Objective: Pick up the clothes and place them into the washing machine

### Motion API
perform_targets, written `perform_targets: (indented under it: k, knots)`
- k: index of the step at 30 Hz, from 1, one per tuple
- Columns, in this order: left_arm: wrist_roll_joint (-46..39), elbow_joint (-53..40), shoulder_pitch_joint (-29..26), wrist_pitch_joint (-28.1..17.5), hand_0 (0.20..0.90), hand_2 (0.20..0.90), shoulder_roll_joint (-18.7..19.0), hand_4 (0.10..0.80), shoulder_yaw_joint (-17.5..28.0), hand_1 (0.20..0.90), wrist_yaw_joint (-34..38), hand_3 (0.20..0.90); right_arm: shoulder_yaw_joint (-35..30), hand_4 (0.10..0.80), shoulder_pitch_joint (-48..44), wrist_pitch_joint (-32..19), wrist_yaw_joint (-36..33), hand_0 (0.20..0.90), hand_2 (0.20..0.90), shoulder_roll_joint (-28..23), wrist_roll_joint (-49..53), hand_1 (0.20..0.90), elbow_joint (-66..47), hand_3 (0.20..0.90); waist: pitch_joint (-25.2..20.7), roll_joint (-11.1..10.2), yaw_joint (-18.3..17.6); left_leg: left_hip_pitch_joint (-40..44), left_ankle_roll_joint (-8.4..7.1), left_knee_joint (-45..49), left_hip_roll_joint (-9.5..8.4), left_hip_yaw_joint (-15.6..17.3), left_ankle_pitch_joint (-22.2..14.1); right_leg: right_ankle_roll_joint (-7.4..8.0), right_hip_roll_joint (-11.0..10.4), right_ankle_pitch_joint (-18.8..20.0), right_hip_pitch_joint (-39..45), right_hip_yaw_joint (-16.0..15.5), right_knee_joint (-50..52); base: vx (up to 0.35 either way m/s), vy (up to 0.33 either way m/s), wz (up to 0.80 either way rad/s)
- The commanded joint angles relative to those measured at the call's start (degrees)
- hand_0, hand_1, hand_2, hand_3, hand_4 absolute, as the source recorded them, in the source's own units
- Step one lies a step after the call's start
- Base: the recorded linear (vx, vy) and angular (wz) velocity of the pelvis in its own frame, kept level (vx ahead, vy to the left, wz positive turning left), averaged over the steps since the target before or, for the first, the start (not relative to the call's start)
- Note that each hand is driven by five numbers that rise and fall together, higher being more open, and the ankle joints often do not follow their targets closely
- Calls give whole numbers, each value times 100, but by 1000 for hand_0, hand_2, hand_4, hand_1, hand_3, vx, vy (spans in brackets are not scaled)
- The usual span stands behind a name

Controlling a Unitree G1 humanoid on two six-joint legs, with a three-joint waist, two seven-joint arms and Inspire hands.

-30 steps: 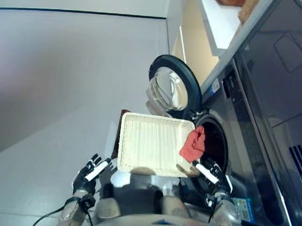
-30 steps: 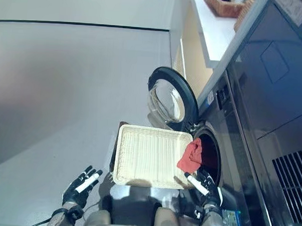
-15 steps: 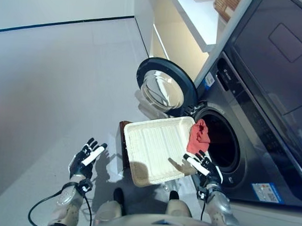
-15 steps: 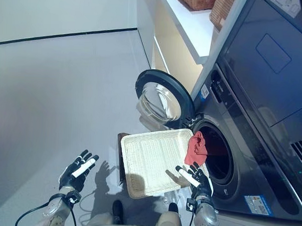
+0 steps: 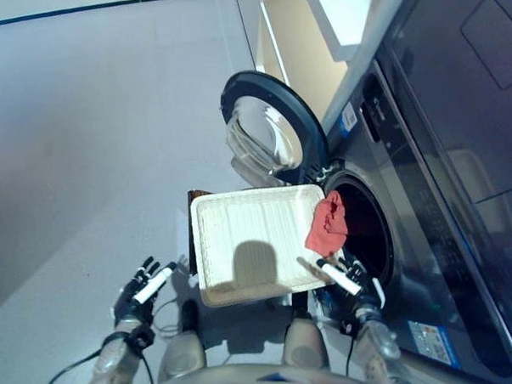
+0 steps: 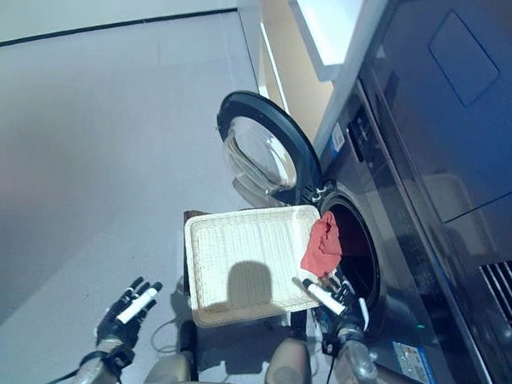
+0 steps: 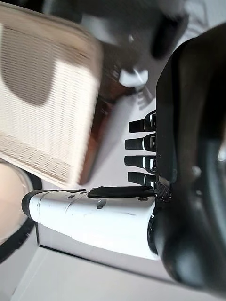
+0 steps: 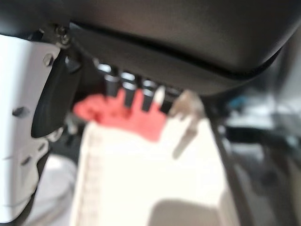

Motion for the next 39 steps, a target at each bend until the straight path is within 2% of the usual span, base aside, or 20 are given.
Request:
perform_targets:
  k: [1,3,5,8,9,10,11,15,17,21,25,28,34,39]
  knots:
    - [-266,-711,-148,-428,900,900,540,800,170,900,-101,900,-91,800,-6,-444,-96,900,900,-30,-105,900,-528,900,-79,-369,32,-179,-90,244,235,-343,-131,321,-565,285,-501,-65,324,-15,-149,12]
    - [-174,-797,-172,-408,900,900,547,800,14,900,-99,900,-161,800,-11,-501,-186,900,900,-129,-74,900,-561,900,-71,-273,-25,-316,-126,128,313,-254,30,301,-495,237,-537,-148,236,-4,-96,41]
    - [-130,-838,-252,-423,900,900,595,800,-117,900,-112,900,-61,800,-90,-472,-392,900,900,-290,-622,900,-535,900,-37,-188,-51,-413,-129,94,313,-203,74,289,-482,219,-617,-132,230,-20,-29,32]
    - [27,-1047,-286,-458,900,900,637,800,-195,900,-63,900,287,800,-324,-176,-970,900,900,-786,-2710,900,-669,900,70,-56,-39,-539,-116,114,242,-157,76,293,-571,232,-814,-71,329,-40,28,-3]
    - [30,-1049,-285,-457,900,900,632,800,-192,900,-60,900,291,800,-328,-169,-981,900,900,-782,-2728,900,-671,900,69,-54,-41,-542,-116,116,242,-155,72,294,-571,228,-822,-67,336,-37,66,-8]
    - [108,-967,-410,-532,900,900,668,800,-227,900,-60,900,498,800,-639,123,-1334,900,900,-1059,-3894,900,-493,900,119,29,-32,-611,-119,134,192,-122,71,301,-659,243,-933,-9,418,-34,64,-5]
    - [124,-895,-530,-551,900,900,684,800,-260,900,-15,900,533,800,-903,220,-1476,900,900,-1043,-4012,900,-290,900,136,65,-24,-663,-120,159,151,-113,62,308,-715,247,-993,6,476,-49,88,-9]
    - [-95,-876,-725,-569,900,900,654,800,-482,900,178,900,564,800,-1854,355,-1808,900,900,-697,-3256,900,862,900,230,253,73,-866,-187,230,52,18,118,357,-953,291,-1067,-100,563,-62,56,8]
    - [-166,-919,-717,-559,900,900,697,800,-638,900,130,900,607,800,-2286,318,-1828,900,900,-628,-2864,900,1517,900,252,319,157,-992,-182,374,1,22,76,365,-992,320,-1078,-149,525,-41,54,22]
    - [-153,-885,-722,-527,900,900,809,800,-953,900,-62,900,932,800,-3026,397,-1686,900,900,-702,-2880,900,2729,900,294,358,359,-1069,-106,497,-152,-119,-60,425,-1101,486,-1023,-175,389,-11,40,11]
    - [-115,-925,-731,-518,900,900,928,800,-1012,900,-189,900,1232,800,-3173,511,-1707,900,900,-783,-3374,900,2976,900,335,305,457,-1130,-89,627,-213,-208,-130,434,-1240,504,-885,-258,400,19,27,19]
    - [-188,-1038,-702,-520,900,900,982,800,-1024,900,-57,900,795,800,-3540,609,-2446,900,900,-607,-3129,900,3486,900,350,300,564,-1205,-81,792,-225,-279,-205,434,-1271,496,-752,-389,388,29,25,37]
    - [-329,-917,-810,-499,900,900,1041,800,-1006,900,158,900,527,800,-3706,642,-2759,900,900,-290,-2755,900,3741,900,426,158,595,-1251,-71,907,-218,-280,-301,434,-1250,530,-674,-422,330,3,18,8]
    - [-446,-1176,-751,-542,900,900,1199,800,-1220,900,183,900,102,800,-4125,727,-2919,900,900,-514,-2102,900,4253,900,452,222,694,-1377,-66,905,-258,-344,-295,434,-1282,571,-753,-490,314,-13,9,3]
